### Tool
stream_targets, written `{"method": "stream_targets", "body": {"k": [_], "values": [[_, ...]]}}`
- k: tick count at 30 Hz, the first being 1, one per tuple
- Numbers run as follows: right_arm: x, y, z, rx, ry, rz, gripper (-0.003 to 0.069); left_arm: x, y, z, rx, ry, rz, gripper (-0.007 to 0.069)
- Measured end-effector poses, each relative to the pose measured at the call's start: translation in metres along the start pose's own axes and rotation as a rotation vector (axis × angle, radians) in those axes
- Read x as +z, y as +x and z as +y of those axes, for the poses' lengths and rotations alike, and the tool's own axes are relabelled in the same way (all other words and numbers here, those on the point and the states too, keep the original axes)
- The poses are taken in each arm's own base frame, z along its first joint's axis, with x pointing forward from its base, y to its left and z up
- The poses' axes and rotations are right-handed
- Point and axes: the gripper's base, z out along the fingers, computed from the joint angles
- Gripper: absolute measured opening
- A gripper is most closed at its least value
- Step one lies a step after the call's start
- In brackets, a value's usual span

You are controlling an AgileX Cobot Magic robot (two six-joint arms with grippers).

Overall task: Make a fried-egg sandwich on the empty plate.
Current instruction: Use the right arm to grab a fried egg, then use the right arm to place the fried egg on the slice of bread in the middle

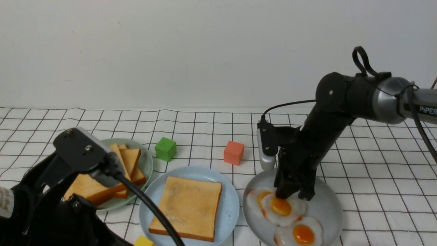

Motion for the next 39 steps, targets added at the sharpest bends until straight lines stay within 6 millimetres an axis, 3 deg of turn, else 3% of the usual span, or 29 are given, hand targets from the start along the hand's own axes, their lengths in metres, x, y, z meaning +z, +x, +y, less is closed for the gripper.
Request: {"method": "stream_targets", "body": {"k": [13, 16, 21, 29, 35, 39], "values": [[0.006, 0.001, -0.001, 0.015, -0.022, -0.007, 0.0211, 0.0, 0.0, 0.0, 0.0, 0.0, 0.0, -0.0011], [0.006, 0.001, 0.0, 0.014, -0.039, -0.005, 0.0176, 0.0, 0.0, 0.0, 0.0, 0.0, 0.0, -0.001], [0.006, 0.001, 0.003, 0.027, -0.062, 0.001, 0.0024, 0.0, 0.0, 0.0, 0.0, 0.0, 0.0, -0.001], [0.004, 0.0, 0.002, 0.029, -0.069, 0.01, 0.0014, 0.0, 0.0, 0.0, 0.0, 0.0, 0.0, -0.0008], [-0.012, -0.008, -0.005, 0.047, -0.046, 0.008, 0.0014, 0.0, 0.001, 0.0, -0.004, 0.002, 0.007, -0.0003], [-0.037, -0.028, -0.012, 0.127, -0.003, -0.062, 0.0014, 0.0, 0.003, 0.0, -0.031, -0.002, 0.031, 0.0]]}}
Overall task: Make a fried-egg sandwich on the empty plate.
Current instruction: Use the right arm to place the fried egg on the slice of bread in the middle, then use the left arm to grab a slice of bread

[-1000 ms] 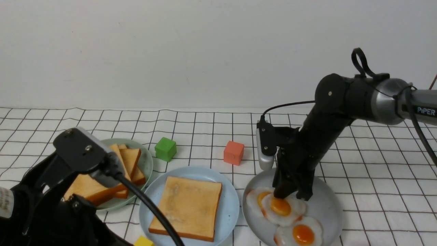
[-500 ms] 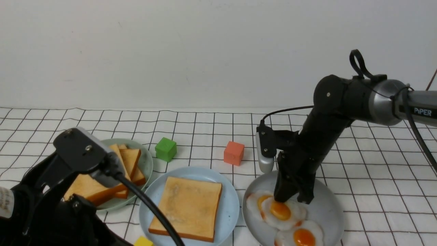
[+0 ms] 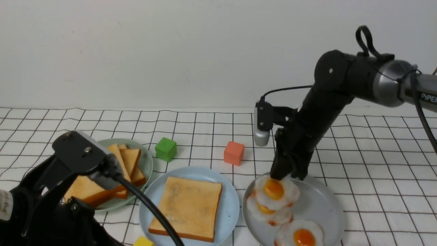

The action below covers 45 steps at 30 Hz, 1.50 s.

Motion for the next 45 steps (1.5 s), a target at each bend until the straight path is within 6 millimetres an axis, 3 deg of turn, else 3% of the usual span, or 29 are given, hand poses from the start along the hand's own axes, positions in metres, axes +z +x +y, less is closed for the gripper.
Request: {"method": "stream_targets", "body": {"k": [6, 11, 15, 21, 26, 29, 31, 34, 35, 36, 38, 39, 41, 44, 45], "values": [[0.003, -0.044, 0.015, 0.052, -0.001, -0.152, 0.0014, 0.0, 0.004, 0.004, -0.026, -0.047, 0.047, 0.0005], [0.027, -0.084, 0.033, 0.043, 0.031, -0.265, 0.0014, -0.001, 0.006, 0.008, -0.044, -0.089, 0.059, 0.0008], [0.051, -0.092, 0.038, 0.043, 0.03, -0.266, 0.0014, -0.001, 0.006, 0.008, -0.049, -0.094, 0.06, 0.0012], [0.069, -0.092, 0.043, 0.019, 0.023, -0.206, 0.0057, -0.001, 0.006, 0.008, -0.054, -0.095, 0.059, 0.0018], [0.065, -0.091, 0.041, 0.031, 0.044, -0.163, 0.0221, -0.001, 0.001, 0.01, -0.082, -0.111, 0.009, 0.0029], [0.043, -0.098, 0.044, 0.041, 0.051, -0.157, 0.0323, -0.001, -0.005, 0.012, -0.111, -0.126, -0.066, 0.0036], [0.018, -0.104, 0.051, 0.078, 0.035, -0.154, 0.038, -0.002, -0.011, 0.013, -0.145, -0.134, -0.126, 0.0037], [-0.037, -0.114, 0.067, 0.177, 0.006, -0.143, 0.0426, 0.0, -0.019, 0.018, -0.243, -0.145, -0.182, 0.0038], [-0.041, -0.115, 0.068, 0.181, 0.007, -0.147, 0.0426, 0.001, -0.02, 0.019, -0.252, -0.15, -0.181, 0.0038], [-0.075, -0.117, 0.072, 0.218, 0.075, -0.166, 0.0435, 0.003, -0.028, 0.028, -0.313, -0.171, -0.178, 0.0031], [-0.111, -0.114, 0.076, 0.273, 0.155, -0.197, 0.0437, 0.005, -0.039, 0.046, -0.401, -0.201, -0.166, 0.0012], [-0.115, -0.112, 0.076, 0.278, 0.167, -0.195, 0.0437, 0.005, -0.04, 0.048, -0.414, -0.201, -0.166, 0.0009], [-0.161, -0.101, 0.088, 0.338, 0.26, -0.243, 0.0437, 0.005, -0.049, 0.074, -0.556, -0.211, -0.154, -0.0013], [-0.202, -0.092, 0.115, 0.352, 0.31, -0.32, 0.0437, 0.001, -0.049, 0.114, -0.771, -0.206, -0.18, -0.0013], [-0.203, -0.091, 0.117, 0.354, 0.308, -0.323, 0.0437, 0.0, -0.048, 0.119, -0.793, -0.213, -0.183, -0.0013]]}}
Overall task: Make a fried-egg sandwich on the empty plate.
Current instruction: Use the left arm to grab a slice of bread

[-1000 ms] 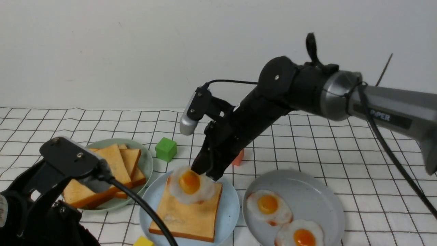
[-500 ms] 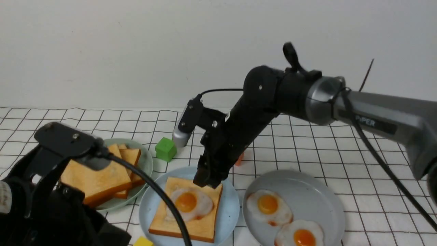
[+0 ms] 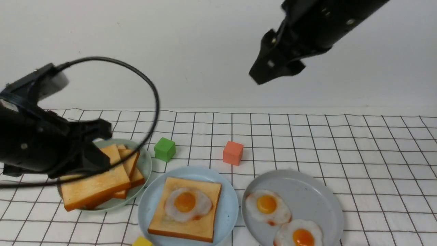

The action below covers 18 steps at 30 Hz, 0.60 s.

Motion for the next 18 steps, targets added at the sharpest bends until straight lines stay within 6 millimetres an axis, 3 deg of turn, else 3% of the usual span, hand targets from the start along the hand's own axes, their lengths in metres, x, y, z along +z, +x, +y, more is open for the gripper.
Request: {"method": "stream_targets", "body": {"k": [2, 6, 10, 13, 18], "values": [[-0.034, 0.006, 0.022, 0.023, -0.053, -0.109, 0.0437, 0.004, -0.016, 0.03, -0.15, -0.033, -0.009, -0.0012], [-0.048, 0.034, 0.044, 0.077, -0.126, -0.168, 0.0438, 0.013, -0.03, 0.071, -0.289, -0.092, -0.009, 0.0054], [-0.036, 0.064, 0.052, 0.097, -0.157, -0.121, 0.0438, 0.021, -0.036, 0.091, -0.33, -0.122, -0.019, 0.014], [-0.025, 0.097, 0.063, 0.081, -0.196, -0.064, 0.0438, 0.037, -0.042, 0.112, -0.376, -0.145, -0.01, 0.029], [-0.028, 0.112, 0.069, 0.041, -0.201, -0.066, 0.0438, 0.062, -0.046, 0.133, -0.414, -0.145, 0.016, 0.04]]}}
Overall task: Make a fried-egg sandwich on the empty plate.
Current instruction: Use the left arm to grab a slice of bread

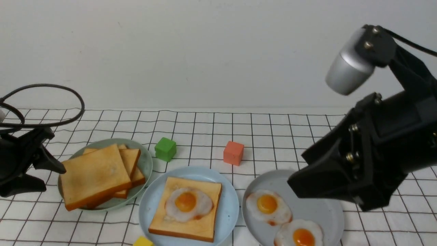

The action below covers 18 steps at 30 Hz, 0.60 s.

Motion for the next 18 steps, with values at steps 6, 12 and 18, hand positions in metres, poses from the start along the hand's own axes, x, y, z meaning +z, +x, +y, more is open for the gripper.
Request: {"method": "stream_targets", "body": {"k": [6, 12, 18], "values": [[-0.006, -0.001, 0.004, -0.014, 0.001, -0.031, 0.0438, 0.027, -0.01, 0.006, 0.018, 0.041, -0.022, 0.0397], [-0.008, -0.001, 0.005, -0.016, 0.001, -0.035, 0.0439, 0.049, -0.016, 0.013, 0.038, 0.055, -0.031, 0.0319], [-0.009, -0.001, 0.006, -0.016, 0.0, -0.038, 0.0439, 0.052, -0.016, 0.014, 0.094, 0.054, -0.029, 0.0163]]}}
